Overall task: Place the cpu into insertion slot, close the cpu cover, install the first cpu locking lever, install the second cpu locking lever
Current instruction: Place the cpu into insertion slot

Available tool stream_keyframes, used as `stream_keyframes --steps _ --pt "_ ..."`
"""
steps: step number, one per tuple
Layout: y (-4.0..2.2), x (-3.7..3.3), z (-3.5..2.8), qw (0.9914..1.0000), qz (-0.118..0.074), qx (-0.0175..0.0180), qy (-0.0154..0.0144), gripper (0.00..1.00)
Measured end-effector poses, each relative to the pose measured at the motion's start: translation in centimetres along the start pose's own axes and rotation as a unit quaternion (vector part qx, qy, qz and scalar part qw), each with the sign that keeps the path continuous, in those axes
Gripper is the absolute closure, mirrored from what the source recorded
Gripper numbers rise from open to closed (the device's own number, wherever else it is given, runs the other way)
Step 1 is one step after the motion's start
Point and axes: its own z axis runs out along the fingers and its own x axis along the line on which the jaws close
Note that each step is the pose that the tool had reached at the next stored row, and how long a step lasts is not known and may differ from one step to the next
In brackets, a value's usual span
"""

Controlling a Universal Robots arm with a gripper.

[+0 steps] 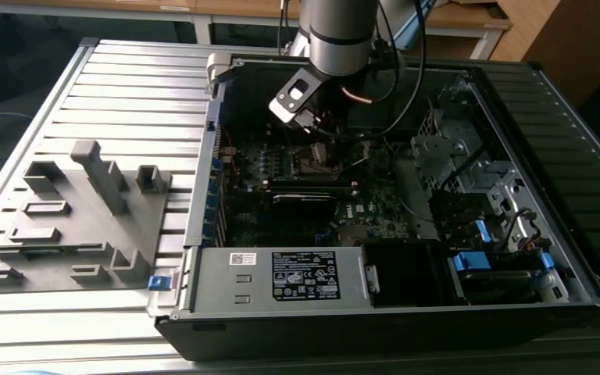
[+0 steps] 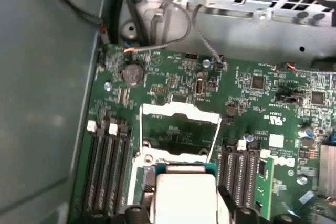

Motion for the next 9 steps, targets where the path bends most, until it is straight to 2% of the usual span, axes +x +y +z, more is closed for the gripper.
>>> stream_keyframes --steps 3,4,5,9 --pt "0.00 0.00 0.03 0.99961 0.028 -0.0003 -0.0025 0.46" --pt "-0.01 0.00 0.06 0.99841 0.056 -0.0006 -0.0050 0.46" --pt "-0.02 0.00 0.08 0.99802 0.063 -0.0008 -0.0053 0.46" --pt "-0.29 0.07 0.10 0.99802 0.063 -0.0008 -0.0046 0.46"
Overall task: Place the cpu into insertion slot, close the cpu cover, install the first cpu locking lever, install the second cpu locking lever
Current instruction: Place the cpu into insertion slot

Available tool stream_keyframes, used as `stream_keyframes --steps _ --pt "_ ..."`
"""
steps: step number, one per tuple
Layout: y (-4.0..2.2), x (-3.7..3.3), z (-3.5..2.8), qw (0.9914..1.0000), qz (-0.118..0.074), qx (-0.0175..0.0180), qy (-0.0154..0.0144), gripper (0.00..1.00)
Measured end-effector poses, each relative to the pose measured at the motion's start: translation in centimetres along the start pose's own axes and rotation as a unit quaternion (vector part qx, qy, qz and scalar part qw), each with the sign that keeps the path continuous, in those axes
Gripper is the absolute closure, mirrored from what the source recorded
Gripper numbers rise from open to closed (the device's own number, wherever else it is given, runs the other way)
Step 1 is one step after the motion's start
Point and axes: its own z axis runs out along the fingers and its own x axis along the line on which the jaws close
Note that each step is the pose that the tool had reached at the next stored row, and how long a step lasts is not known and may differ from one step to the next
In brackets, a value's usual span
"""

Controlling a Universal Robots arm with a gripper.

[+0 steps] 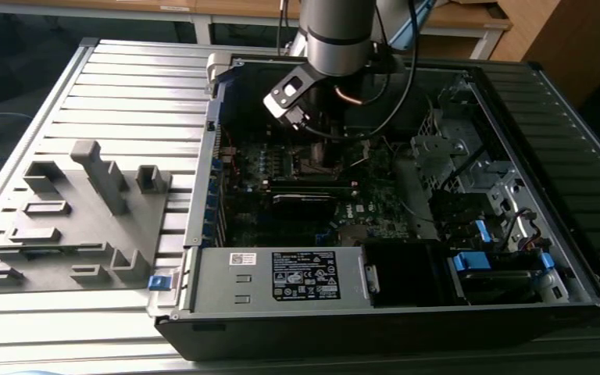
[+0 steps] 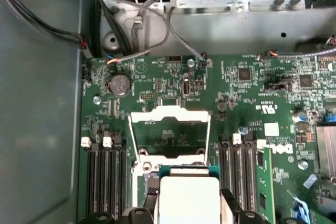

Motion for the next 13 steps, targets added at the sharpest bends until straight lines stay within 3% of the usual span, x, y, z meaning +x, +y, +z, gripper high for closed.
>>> stream_keyframes --steps 9,13 --pt "-0.55 0.68 0.41 1.00000 -0.001 -0.0001 0.0009 0.46" --pt "-0.58 0.68 0.62 0.99973 -0.023 0.0004 0.0027 0.46"
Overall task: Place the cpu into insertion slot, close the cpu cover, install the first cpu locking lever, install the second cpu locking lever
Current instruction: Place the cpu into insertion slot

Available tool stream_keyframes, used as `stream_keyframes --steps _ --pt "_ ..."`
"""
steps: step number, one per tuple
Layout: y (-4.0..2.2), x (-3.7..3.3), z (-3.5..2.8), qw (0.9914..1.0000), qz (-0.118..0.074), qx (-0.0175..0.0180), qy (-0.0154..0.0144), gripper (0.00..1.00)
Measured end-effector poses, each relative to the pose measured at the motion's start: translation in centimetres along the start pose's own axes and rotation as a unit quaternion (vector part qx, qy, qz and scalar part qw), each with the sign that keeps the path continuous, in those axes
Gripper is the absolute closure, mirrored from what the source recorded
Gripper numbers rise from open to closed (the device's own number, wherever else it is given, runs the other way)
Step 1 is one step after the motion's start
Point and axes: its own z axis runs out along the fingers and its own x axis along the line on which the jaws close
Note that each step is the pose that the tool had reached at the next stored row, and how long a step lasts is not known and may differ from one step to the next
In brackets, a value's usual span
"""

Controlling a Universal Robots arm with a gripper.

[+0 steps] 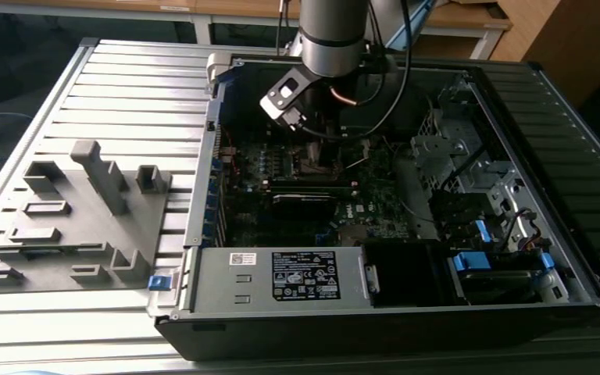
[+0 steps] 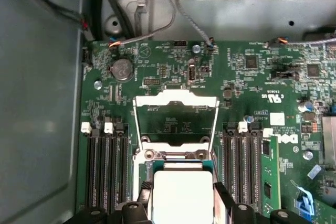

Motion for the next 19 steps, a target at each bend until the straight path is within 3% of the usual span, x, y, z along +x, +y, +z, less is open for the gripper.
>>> stream_keyframes --steps 2,8,12,15,19 --pt "0.00 0.00 0.05 0.99994 -0.011 0.0001 0.0009 0.46" --pt "-0.27 0.01 0.05 0.99994 -0.011 0.0000 0.0012 0.46" --pt "-0.37 0.00 0.11 0.99999 -0.003 0.0000 0.0004 0.46" --pt "-0.40 0.00 0.17 0.99990 0.014 -0.0002 -0.0012 0.46" --pt "-0.48 0.01 0.30 0.99990 0.014 -0.0004 -0.0007 0.46"
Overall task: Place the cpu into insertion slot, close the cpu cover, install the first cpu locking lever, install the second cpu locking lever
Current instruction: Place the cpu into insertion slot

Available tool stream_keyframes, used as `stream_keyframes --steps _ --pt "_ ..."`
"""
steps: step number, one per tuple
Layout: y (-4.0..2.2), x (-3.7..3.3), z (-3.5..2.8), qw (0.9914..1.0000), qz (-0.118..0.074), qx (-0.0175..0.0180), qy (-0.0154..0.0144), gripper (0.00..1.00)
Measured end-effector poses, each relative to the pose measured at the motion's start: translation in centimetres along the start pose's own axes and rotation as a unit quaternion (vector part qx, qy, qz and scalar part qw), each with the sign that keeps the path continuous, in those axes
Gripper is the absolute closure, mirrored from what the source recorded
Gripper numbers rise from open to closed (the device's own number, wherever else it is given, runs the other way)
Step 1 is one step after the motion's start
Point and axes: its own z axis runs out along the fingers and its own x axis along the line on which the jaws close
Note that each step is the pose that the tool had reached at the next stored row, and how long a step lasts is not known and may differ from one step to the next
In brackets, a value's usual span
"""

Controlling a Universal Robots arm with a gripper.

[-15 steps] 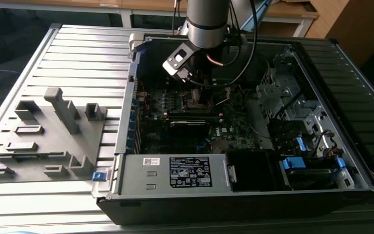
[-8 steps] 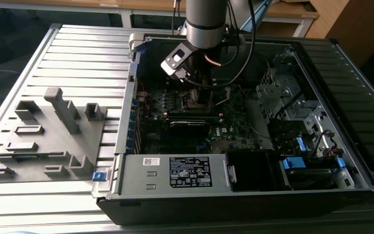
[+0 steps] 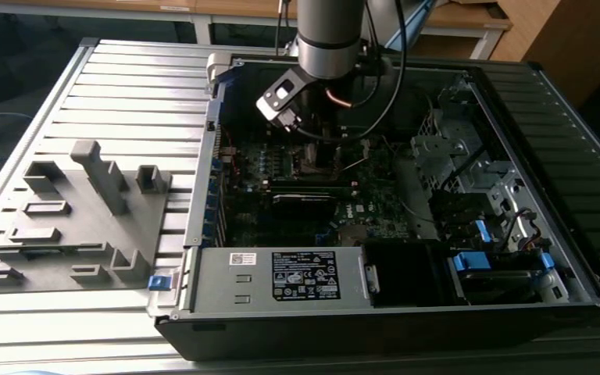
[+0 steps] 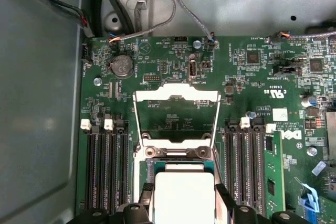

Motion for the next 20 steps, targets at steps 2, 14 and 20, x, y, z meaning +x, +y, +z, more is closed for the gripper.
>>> stream_keyframes --steps 2,14,20 --pt "-0.02 -0.01 0.16 1.00000 0.000 0.0000 0.0005 0.46" --pt "-0.26 0.01 0.83 1.00000 0.000 0.0001 0.0005 0.46" --pt "-0.34 0.12 1.15 1.00000 0.001 0.0000 0.0005 0.46"
